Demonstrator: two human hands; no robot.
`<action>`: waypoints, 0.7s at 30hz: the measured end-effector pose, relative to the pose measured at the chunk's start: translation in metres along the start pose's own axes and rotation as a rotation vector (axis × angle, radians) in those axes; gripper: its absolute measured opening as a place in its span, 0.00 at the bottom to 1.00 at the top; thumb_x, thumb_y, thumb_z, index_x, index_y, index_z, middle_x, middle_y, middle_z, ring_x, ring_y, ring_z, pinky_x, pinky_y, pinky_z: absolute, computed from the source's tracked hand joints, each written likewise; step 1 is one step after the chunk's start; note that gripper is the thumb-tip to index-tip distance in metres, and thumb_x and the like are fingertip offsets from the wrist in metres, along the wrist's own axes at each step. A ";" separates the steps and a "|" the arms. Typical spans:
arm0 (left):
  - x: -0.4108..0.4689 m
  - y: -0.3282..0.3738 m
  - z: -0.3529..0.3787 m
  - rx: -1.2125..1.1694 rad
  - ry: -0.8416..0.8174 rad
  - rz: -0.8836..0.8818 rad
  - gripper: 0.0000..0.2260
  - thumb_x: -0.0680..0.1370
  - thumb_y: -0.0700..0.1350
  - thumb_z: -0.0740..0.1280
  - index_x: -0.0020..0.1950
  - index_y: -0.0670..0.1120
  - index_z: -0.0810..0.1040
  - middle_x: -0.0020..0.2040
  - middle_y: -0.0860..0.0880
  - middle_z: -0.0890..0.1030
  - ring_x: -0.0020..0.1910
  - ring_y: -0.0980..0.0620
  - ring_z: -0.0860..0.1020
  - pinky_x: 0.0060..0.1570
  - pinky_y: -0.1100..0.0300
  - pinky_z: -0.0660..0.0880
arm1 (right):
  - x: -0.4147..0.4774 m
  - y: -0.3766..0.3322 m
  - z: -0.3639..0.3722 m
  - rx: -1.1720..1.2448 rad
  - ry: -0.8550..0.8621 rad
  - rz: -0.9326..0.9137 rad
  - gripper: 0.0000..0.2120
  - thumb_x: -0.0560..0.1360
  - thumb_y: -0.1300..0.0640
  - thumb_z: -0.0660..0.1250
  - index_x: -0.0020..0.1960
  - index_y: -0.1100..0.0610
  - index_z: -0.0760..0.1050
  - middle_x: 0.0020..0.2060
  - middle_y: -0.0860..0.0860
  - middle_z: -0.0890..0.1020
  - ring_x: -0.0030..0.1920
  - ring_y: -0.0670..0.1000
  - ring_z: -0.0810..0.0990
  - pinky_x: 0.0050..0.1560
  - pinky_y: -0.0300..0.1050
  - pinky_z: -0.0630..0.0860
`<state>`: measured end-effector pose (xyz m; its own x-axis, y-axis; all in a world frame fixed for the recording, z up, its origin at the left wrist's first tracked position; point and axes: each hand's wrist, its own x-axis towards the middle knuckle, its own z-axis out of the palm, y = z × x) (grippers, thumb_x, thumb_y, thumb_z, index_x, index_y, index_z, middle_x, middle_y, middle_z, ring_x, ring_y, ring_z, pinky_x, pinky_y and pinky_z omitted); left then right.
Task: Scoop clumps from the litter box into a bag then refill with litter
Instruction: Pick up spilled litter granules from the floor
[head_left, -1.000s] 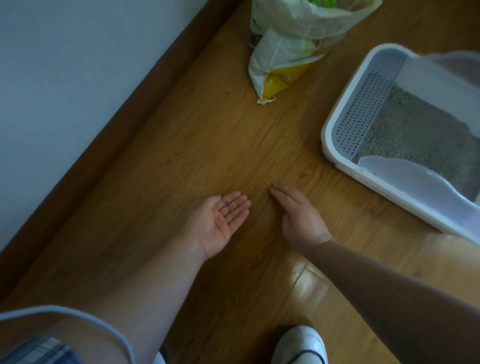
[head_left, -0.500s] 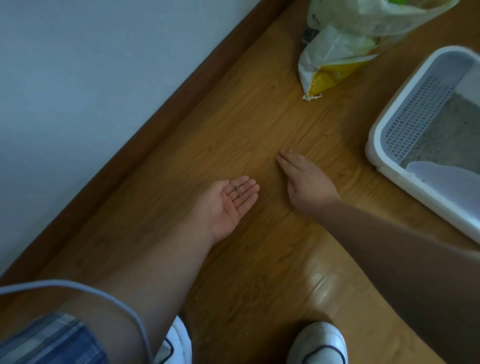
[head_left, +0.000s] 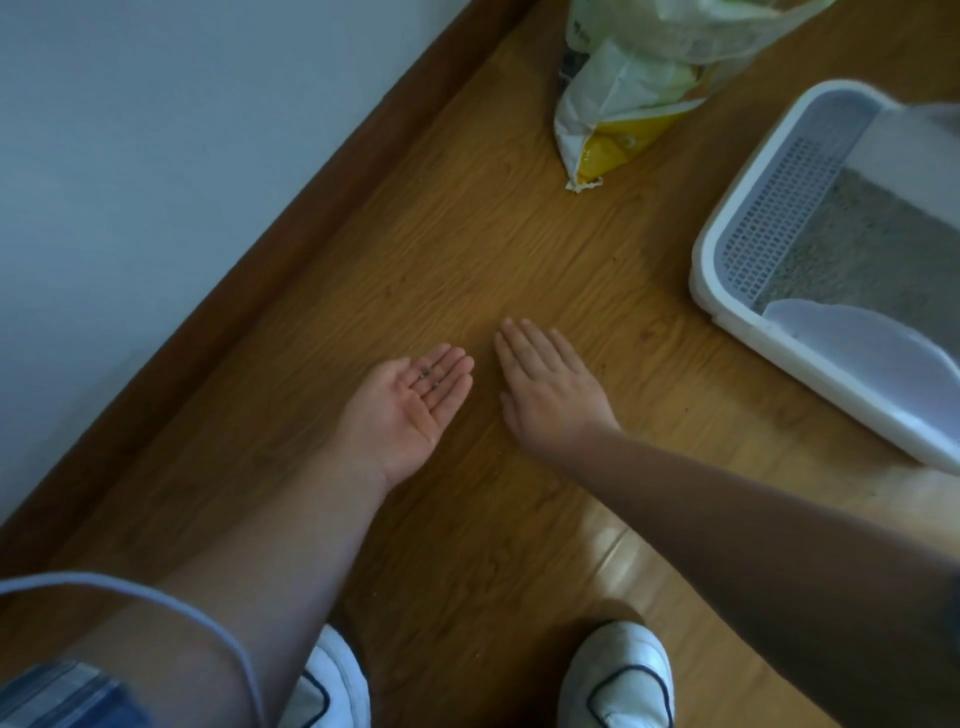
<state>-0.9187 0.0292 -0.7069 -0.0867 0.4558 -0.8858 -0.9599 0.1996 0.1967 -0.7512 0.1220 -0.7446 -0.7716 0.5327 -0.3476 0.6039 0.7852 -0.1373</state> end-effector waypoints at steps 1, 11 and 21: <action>-0.001 0.006 -0.006 -0.001 0.015 0.014 0.18 0.85 0.47 0.53 0.65 0.37 0.76 0.59 0.38 0.83 0.56 0.42 0.83 0.59 0.49 0.77 | 0.012 -0.010 -0.001 -0.027 -0.007 -0.020 0.32 0.82 0.47 0.50 0.81 0.59 0.48 0.81 0.55 0.50 0.80 0.54 0.46 0.79 0.56 0.43; -0.001 0.003 -0.013 0.012 0.052 0.023 0.18 0.85 0.46 0.54 0.63 0.36 0.76 0.58 0.38 0.83 0.55 0.43 0.83 0.58 0.50 0.80 | 0.018 0.011 0.014 -0.160 -0.080 -0.005 0.34 0.82 0.39 0.43 0.81 0.57 0.41 0.81 0.53 0.45 0.80 0.54 0.43 0.78 0.60 0.41; 0.007 -0.047 0.030 0.094 -0.071 -0.108 0.18 0.85 0.45 0.54 0.64 0.35 0.76 0.57 0.37 0.83 0.57 0.42 0.82 0.61 0.48 0.77 | -0.057 0.072 0.025 0.057 -0.058 0.089 0.29 0.84 0.48 0.48 0.81 0.55 0.43 0.81 0.51 0.46 0.79 0.47 0.41 0.77 0.46 0.36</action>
<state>-0.8666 0.0488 -0.7095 0.0375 0.4866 -0.8728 -0.9334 0.3291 0.1433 -0.6587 0.1405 -0.7582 -0.7027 0.5792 -0.4133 0.6812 0.7153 -0.1558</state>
